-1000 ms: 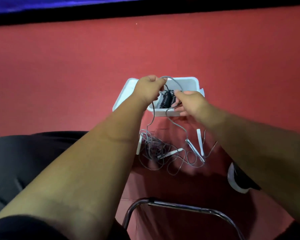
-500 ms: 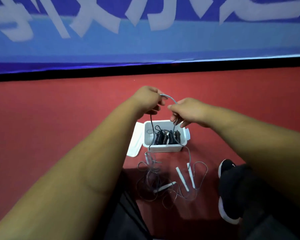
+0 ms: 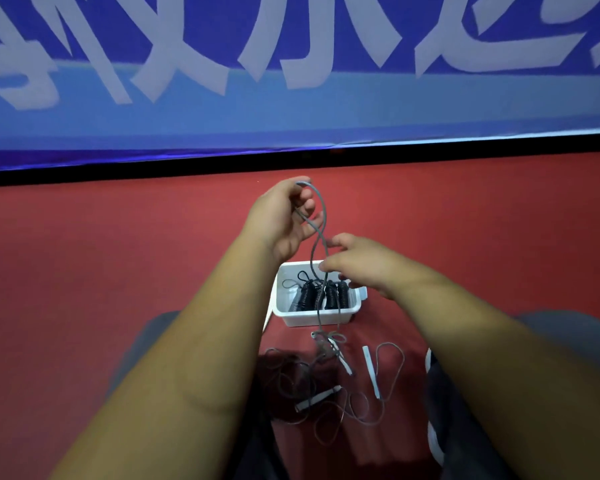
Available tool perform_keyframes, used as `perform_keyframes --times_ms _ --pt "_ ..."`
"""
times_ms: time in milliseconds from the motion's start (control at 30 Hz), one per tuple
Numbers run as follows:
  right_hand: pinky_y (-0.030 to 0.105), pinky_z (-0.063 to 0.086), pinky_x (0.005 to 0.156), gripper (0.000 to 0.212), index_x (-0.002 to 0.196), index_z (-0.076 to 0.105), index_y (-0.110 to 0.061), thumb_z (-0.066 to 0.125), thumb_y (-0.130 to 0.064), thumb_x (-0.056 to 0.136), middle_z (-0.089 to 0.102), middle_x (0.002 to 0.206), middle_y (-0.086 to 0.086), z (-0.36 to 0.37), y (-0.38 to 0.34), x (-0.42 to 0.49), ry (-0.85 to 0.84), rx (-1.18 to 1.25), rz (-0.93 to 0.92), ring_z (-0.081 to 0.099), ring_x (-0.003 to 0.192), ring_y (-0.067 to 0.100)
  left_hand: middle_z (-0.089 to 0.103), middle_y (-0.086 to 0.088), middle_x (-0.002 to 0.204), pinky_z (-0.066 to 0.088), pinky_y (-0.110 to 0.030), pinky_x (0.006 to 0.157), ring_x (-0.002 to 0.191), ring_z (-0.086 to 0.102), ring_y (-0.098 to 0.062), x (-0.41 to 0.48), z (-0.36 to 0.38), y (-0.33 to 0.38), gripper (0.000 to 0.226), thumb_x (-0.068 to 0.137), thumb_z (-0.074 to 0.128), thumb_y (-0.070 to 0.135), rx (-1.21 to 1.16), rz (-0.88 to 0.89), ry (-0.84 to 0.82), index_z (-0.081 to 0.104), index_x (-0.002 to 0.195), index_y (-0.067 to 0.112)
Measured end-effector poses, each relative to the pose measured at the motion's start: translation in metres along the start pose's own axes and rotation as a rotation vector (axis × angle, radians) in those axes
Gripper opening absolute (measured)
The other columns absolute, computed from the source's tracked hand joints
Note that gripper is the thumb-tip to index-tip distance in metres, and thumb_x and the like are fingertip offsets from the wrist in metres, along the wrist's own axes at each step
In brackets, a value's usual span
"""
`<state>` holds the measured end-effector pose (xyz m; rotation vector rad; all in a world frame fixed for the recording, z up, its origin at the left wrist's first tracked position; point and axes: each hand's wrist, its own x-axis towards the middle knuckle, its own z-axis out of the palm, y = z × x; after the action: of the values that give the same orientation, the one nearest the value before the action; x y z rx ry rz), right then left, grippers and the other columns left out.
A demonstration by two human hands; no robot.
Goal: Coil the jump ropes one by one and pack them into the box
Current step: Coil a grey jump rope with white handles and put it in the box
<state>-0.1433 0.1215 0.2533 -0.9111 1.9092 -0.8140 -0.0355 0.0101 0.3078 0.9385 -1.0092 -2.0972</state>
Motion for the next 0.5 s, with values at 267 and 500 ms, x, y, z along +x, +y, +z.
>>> perform_keyframes --times_ms 267,500 --pt "0.035 0.052 0.068 0.021 0.118 0.073 -0.032 0.074 -0.026 0.098 0.075 0.11 0.006 0.004 0.005 0.023 -0.071 0.031 -0.095 0.064 0.079 0.019 0.055 0.003 0.067 0.058 -0.044 0.09 0.057 0.056 -0.01 0.016 -0.002 0.005 0.025 0.098 0.042 0.004 -0.188 -0.068 -0.04 0.064 0.102 0.015" --pt "0.031 0.051 0.06 0.016 0.106 0.07 -0.014 0.057 -0.021 0.109 0.077 0.09 0.006 -0.002 0.003 0.039 -0.068 0.024 -0.091 0.065 0.067 0.02 0.064 0.0 0.076 0.055 -0.049 0.103 0.07 0.067 -0.015 0.042 -0.006 0.013 0.018 0.1 0.047 0.01 -0.086 -0.04 0.016 0.065 0.1 0.012"
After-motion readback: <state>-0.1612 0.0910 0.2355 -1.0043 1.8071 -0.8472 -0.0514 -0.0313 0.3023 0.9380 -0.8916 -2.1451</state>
